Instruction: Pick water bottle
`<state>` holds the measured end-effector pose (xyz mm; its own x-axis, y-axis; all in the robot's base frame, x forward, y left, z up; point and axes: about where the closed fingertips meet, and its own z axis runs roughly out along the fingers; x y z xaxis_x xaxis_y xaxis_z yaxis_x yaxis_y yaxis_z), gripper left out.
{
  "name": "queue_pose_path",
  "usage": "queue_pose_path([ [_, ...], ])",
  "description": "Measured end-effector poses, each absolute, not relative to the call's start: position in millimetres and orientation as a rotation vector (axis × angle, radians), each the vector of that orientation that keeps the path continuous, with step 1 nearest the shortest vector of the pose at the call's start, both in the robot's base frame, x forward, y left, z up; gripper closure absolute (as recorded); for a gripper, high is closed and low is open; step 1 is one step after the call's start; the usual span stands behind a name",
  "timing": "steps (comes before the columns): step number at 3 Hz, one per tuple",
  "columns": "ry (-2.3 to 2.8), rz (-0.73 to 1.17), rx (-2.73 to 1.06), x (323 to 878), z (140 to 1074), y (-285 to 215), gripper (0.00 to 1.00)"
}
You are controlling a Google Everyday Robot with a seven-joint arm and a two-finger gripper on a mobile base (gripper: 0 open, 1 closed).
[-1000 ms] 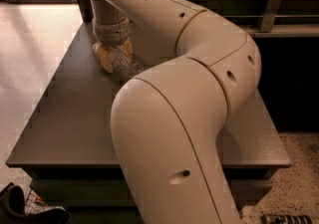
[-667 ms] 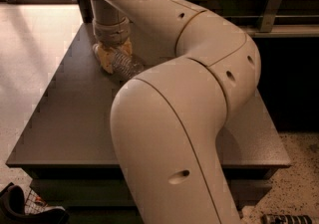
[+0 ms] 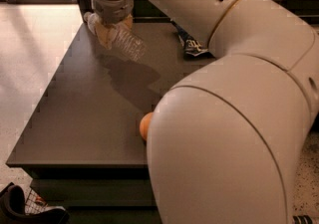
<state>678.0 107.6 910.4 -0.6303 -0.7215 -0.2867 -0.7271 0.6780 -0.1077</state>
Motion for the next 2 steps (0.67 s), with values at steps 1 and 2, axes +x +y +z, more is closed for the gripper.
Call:
queue_pose_path([
  [1,2.478,0.05,-1.162,676.5,938.6,102.0,1.0],
  [2,2.351,0.187,-1.212,675.7,940.9,99.4,1.0],
])
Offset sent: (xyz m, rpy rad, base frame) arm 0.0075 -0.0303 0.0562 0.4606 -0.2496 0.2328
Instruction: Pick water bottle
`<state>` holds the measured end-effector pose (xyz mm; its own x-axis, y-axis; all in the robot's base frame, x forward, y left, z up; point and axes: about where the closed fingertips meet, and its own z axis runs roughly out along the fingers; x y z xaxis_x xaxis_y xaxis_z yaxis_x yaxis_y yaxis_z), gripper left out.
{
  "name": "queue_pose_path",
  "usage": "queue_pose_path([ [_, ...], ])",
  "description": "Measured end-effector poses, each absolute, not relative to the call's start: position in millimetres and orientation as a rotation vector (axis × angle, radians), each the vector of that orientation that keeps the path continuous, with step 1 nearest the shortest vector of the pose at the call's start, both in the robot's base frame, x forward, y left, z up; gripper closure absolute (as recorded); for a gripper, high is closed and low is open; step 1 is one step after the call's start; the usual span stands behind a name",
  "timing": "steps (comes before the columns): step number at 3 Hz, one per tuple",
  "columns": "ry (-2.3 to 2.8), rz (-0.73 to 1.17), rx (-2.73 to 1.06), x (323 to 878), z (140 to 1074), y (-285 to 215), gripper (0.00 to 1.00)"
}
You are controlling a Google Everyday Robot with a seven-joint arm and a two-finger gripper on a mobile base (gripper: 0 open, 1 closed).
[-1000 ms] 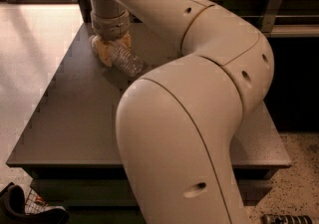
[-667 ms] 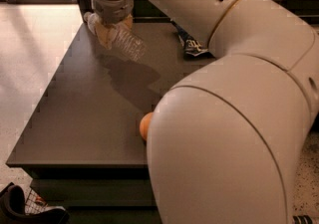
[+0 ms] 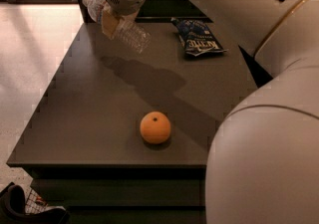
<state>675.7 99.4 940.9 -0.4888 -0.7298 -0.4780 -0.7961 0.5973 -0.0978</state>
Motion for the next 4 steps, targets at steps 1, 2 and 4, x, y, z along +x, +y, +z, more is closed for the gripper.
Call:
queue_pose_path([
  [1,2.128,0.472,-1.221,679,930,95,1.0],
  [2,1.959,0.607,-1.228,680,932,99,1.0],
  [4,1.719,0.832,-1.228,675,916,131,1.0],
])
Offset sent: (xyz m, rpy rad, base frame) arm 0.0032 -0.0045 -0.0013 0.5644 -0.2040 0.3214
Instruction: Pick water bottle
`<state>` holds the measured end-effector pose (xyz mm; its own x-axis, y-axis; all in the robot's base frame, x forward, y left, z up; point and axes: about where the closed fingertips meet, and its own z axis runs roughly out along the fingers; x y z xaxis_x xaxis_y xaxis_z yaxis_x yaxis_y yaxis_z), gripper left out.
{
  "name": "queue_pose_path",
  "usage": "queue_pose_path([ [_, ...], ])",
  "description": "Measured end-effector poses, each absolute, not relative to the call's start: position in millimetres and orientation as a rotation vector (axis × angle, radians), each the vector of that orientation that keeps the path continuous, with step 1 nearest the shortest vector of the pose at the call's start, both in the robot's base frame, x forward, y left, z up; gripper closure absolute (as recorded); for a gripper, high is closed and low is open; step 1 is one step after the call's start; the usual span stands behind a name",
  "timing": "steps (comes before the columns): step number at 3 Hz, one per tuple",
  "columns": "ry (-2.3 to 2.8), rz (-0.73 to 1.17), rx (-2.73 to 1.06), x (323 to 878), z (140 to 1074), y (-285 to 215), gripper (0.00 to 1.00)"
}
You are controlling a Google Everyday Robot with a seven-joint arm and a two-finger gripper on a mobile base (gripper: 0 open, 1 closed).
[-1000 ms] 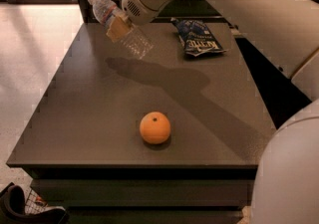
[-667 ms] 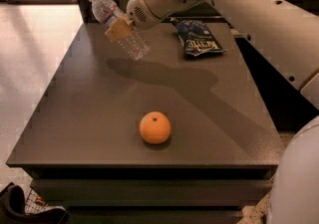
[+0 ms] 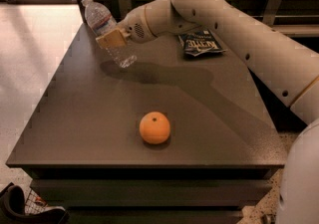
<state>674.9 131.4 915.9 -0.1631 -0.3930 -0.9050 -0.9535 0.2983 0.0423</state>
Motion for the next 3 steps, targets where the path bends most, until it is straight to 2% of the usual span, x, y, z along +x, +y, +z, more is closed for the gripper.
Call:
queue_pose_path([
  [1,1.705,0.984,-1.09,668.8,890.3,148.7,1.0],
  [3,1.702,1.034,-1.019,667.5,887.9,151.5,1.0],
])
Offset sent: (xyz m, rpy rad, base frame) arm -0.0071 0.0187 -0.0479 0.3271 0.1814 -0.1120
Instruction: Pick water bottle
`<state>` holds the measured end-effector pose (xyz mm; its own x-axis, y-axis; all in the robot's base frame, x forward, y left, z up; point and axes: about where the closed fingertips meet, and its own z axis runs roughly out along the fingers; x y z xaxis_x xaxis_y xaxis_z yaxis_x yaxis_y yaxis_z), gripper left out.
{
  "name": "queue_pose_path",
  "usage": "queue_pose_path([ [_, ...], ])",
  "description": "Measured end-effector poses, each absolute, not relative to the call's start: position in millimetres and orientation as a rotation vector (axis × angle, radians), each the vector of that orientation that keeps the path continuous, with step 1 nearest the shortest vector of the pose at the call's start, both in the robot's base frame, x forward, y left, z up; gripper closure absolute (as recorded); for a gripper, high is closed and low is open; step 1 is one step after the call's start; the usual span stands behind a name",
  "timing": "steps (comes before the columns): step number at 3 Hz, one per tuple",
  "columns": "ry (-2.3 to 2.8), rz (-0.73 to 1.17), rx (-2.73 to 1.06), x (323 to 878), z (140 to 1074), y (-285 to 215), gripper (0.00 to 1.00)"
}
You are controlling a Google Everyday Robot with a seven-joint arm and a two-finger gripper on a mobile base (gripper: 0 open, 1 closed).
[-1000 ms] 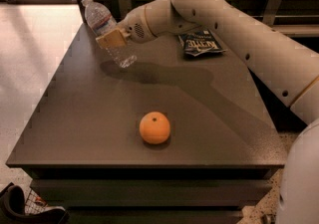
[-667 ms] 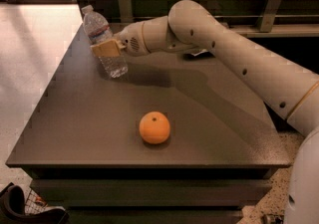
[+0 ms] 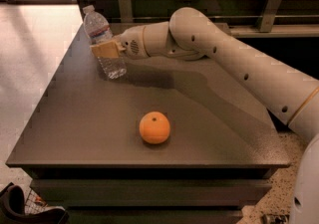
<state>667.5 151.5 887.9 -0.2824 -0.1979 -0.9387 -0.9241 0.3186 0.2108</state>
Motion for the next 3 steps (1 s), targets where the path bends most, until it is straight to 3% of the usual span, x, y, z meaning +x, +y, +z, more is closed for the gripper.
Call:
queue_pose_path([
  [3,1.594,1.043,-0.999,679,919,153,1.0],
])
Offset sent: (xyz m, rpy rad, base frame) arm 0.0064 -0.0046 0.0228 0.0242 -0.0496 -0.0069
